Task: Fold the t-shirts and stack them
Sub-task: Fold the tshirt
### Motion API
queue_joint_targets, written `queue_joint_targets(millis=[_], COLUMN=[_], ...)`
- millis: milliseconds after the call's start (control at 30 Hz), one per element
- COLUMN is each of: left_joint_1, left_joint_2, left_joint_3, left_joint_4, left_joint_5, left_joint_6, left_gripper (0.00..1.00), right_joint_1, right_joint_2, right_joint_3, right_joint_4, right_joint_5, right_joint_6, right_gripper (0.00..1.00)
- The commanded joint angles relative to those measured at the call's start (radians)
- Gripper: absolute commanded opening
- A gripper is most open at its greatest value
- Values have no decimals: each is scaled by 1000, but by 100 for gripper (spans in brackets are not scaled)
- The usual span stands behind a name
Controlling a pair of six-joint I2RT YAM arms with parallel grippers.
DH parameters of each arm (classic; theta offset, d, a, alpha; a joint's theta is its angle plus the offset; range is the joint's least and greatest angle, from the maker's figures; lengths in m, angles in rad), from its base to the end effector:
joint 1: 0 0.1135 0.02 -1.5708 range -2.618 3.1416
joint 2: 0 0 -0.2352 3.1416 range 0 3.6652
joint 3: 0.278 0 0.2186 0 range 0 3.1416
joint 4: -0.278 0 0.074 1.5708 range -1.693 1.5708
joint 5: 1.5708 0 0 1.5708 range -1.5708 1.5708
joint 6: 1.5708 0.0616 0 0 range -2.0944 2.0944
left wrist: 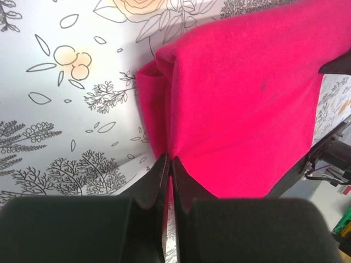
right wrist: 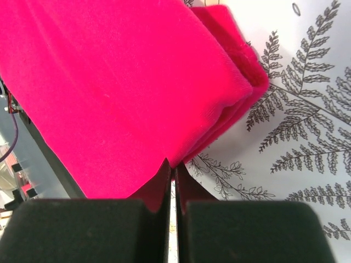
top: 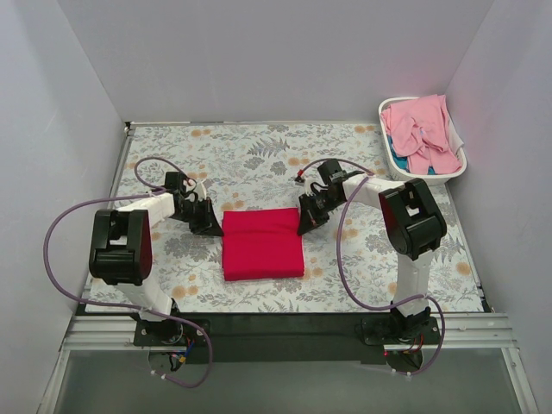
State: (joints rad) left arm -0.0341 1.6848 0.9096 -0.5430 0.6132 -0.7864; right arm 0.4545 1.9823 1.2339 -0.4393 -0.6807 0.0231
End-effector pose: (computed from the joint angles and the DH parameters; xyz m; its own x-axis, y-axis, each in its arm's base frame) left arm 0.2686 -0.0446 0.1225 -0.8051 -0.5517 0.2179 -0.5637 0.5973 -0.5705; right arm 0.3015 0.1905 0.1169 -0.8459 -0.3933 -0.3602 -0.5331 0.6042 0.5922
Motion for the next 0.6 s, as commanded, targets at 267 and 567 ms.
queue_joint_targets(millis=[267, 567], left_joint_1=[22, 22], left_joint_2=[-5, -65], left_joint_3=[72, 26], left_joint_4=[-53, -208], left_joint_5=[108, 118], left_joint_6=[55, 174], left_gripper=[24, 46], right_joint_1=[-19, -14], right_joint_2=[-31, -152], right_joint_3=[56, -94], right_joint_4=[-33, -42], right_joint_5=[-28, -95], right_joint_6=[-20, -20], right_gripper=[37, 47])
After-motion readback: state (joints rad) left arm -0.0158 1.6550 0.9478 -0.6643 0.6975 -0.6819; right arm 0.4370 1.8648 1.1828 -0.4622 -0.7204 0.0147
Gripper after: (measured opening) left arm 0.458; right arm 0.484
